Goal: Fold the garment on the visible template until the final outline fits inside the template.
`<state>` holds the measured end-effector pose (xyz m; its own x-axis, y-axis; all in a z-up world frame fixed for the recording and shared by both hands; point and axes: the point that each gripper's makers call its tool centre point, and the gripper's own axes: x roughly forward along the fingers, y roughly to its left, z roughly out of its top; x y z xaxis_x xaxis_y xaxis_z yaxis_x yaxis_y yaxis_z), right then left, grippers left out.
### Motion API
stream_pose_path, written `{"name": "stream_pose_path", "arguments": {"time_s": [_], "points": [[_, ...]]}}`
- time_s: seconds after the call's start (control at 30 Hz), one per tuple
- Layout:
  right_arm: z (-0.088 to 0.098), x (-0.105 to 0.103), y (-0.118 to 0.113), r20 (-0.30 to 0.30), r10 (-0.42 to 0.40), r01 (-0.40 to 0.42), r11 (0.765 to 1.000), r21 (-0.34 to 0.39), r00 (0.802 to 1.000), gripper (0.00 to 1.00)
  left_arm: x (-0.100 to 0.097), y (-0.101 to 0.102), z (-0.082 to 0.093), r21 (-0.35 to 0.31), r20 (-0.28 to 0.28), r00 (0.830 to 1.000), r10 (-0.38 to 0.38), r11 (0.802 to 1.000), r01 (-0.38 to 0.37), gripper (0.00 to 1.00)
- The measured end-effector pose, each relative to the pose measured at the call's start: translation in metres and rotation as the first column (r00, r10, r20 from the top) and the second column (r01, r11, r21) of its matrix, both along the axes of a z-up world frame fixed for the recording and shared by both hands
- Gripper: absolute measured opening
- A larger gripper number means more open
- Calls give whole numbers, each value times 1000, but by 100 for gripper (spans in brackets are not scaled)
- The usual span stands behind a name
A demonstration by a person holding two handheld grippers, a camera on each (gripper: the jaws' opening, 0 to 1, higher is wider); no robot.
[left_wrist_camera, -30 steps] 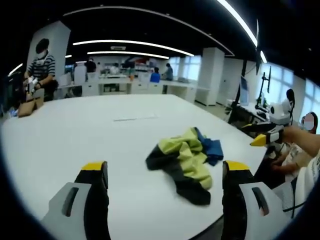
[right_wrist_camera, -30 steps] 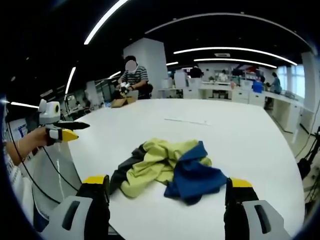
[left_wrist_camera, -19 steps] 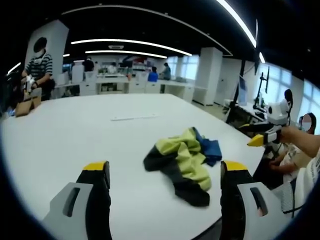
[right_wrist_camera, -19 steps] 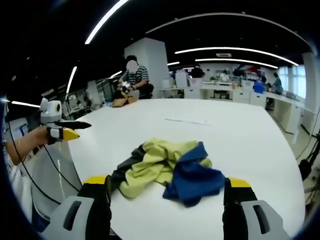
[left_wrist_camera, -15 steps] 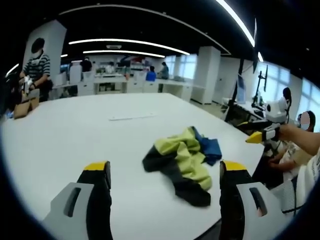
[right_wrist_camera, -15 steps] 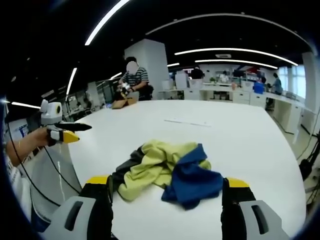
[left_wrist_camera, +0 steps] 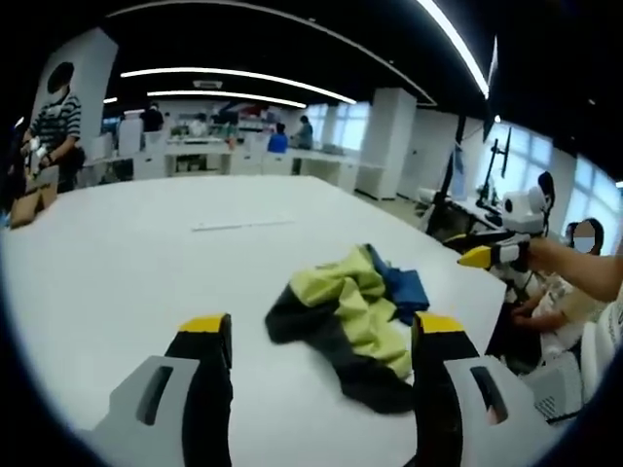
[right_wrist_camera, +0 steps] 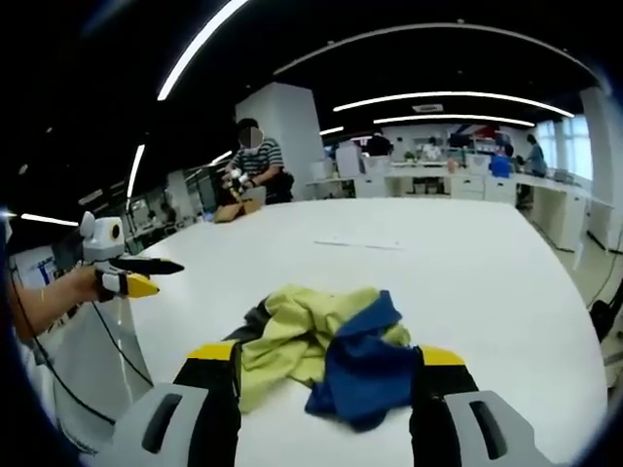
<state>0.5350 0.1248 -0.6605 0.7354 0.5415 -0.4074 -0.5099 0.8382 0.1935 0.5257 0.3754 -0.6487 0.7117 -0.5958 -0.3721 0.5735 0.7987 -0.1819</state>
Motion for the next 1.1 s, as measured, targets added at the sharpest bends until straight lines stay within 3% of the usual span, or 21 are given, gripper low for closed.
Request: {"name": "stream_pose_path", "arguments": {"time_s": [0.3,0.53,1.1], "points": [[-7,23,1,-36,-35,36,999,31,999,58,23,0,-20,56,-31,999,-25,998,27,64],[-17,39,10,-73,-30,34,998,46,997,52,40,-2,-32,31,-59,998,-15,999,17,56],[-51,73,25,-173,-62,71,997,44,983,43,78,-3,-78,-6,-206,977,59,998,-62,38]]}}
